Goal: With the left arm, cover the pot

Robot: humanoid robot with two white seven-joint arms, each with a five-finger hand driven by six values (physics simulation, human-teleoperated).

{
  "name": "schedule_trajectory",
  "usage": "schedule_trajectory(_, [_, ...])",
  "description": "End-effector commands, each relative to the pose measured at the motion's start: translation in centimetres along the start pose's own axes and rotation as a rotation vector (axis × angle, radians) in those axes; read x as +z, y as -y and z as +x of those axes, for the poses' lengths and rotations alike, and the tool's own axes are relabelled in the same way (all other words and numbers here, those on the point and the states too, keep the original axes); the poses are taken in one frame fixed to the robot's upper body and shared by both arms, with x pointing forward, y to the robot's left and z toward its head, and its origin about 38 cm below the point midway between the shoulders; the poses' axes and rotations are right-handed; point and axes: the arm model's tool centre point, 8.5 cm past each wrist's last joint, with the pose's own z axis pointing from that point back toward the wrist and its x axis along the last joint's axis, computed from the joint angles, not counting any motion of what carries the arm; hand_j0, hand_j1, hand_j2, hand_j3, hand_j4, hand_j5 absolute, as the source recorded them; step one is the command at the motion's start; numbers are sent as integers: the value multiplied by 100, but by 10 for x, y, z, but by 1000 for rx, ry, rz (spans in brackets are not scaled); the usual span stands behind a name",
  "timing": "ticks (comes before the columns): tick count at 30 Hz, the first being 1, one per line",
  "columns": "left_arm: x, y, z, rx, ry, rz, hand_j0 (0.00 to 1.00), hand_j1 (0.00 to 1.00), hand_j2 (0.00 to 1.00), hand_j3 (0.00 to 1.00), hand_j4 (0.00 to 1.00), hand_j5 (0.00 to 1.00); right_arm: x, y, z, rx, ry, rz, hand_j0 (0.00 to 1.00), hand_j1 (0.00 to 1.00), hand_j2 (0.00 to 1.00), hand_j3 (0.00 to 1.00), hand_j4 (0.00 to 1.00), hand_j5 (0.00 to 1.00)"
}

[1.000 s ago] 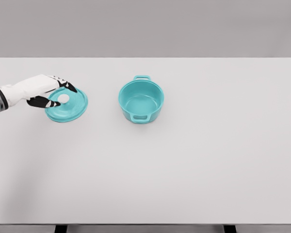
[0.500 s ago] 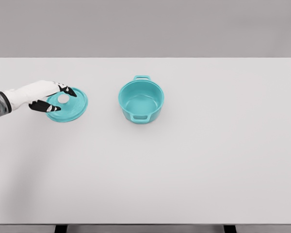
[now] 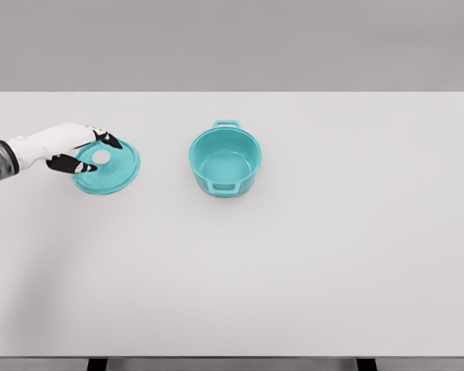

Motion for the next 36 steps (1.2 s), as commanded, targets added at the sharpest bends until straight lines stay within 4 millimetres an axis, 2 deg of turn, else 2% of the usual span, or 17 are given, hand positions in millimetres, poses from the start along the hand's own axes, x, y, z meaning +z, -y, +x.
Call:
schedule_trajectory(1, [-1, 5, -4, 14, -13, -11, 72, 72, 72, 72, 72, 72, 0, 0, 0, 0, 0, 0, 100, 100, 100, 100, 100, 100])
schedule_trajectory(21, [-7, 12, -8, 48, -23, -19, 72, 72, 72, 72, 72, 72, 0, 0, 0, 0, -1, 1, 100, 100, 100, 100, 100, 100])
schedule_trajectory(29, [-13, 11, -4, 41, -16, -20, 71, 71, 71, 71, 71, 71, 0, 0, 0, 0, -1, 1, 100, 100, 100, 100, 100, 100])
schedule_trajectory(32, [-15, 11, -3, 43, -11, -19, 70, 70, 70, 70, 70, 70, 0, 0, 0, 0, 0, 0, 100, 100, 100, 100, 100, 100])
schedule_trajectory(36, [-15, 11, -3, 43, -11, -17, 62, 62, 62, 62, 62, 62, 0, 0, 0, 0, -1, 1, 100, 100, 100, 100, 100, 100])
